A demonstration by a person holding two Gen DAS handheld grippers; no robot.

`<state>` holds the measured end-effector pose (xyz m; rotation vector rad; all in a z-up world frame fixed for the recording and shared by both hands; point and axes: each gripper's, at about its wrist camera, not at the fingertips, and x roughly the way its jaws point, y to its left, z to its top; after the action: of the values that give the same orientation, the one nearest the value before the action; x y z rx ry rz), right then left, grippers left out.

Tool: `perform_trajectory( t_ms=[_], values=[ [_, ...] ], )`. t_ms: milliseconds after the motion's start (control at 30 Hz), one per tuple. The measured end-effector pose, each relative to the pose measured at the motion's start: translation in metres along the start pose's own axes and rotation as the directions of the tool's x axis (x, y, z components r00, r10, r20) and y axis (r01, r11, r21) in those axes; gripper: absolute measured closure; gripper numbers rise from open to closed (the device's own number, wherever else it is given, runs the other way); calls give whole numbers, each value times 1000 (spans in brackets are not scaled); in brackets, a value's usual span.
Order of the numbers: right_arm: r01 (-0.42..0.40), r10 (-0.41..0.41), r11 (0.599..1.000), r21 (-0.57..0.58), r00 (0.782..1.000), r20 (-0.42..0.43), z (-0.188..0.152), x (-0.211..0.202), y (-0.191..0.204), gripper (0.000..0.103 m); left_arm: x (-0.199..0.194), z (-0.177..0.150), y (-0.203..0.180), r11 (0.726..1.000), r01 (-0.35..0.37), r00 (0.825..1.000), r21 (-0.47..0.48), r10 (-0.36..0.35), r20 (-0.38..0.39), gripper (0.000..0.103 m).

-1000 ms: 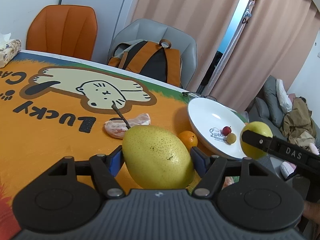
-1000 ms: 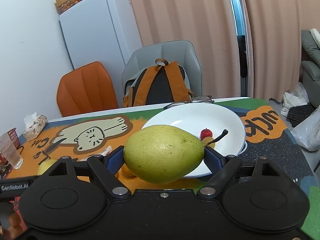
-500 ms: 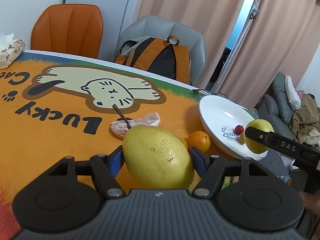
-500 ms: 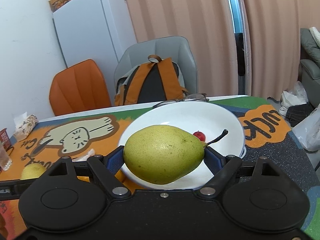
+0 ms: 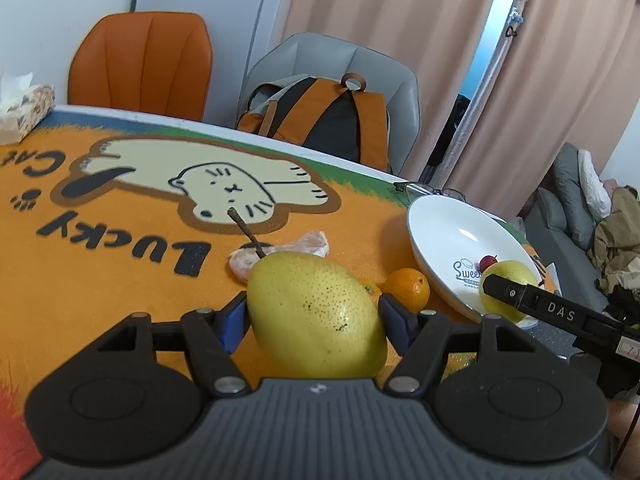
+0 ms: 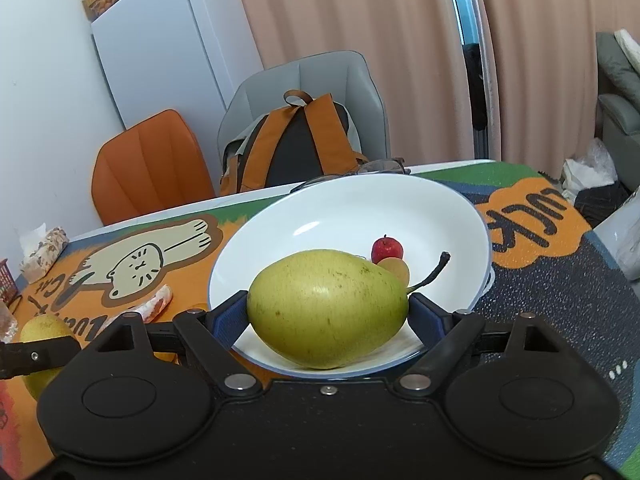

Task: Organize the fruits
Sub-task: 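Carry the green pear onto the white plate with the right gripper while the left holds the pomelo, then open the right gripper to set the pear on the plate while the left releases the pomelo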

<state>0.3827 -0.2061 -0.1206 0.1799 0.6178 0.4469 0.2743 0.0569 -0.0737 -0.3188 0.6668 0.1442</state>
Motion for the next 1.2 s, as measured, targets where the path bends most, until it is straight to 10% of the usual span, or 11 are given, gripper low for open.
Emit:
perform_trajectory(
  t_ms=[133, 267, 967, 1200],
  values=[
    [-32, 32, 999, 4, 999, 24, 1, -5, -3, 19, -1, 9, -10, 999, -3, 1000, 32, 2, 23, 45],
    [-51, 51, 999, 10, 998, 35, 1, -11, -5, 19, 6, 14, -22, 997, 41, 999, 61, -43, 21, 80],
    [-38, 37, 999, 25, 998, 42, 1, -11, -12, 18, 42, 0, -10, 1000, 11, 997, -5, -11, -75, 76],
    [-56, 55, 998, 21, 997, 52, 2, -16, -10, 18, 21, 2, -15, 1000, 17, 999, 11, -16, -51, 53]
  ],
)
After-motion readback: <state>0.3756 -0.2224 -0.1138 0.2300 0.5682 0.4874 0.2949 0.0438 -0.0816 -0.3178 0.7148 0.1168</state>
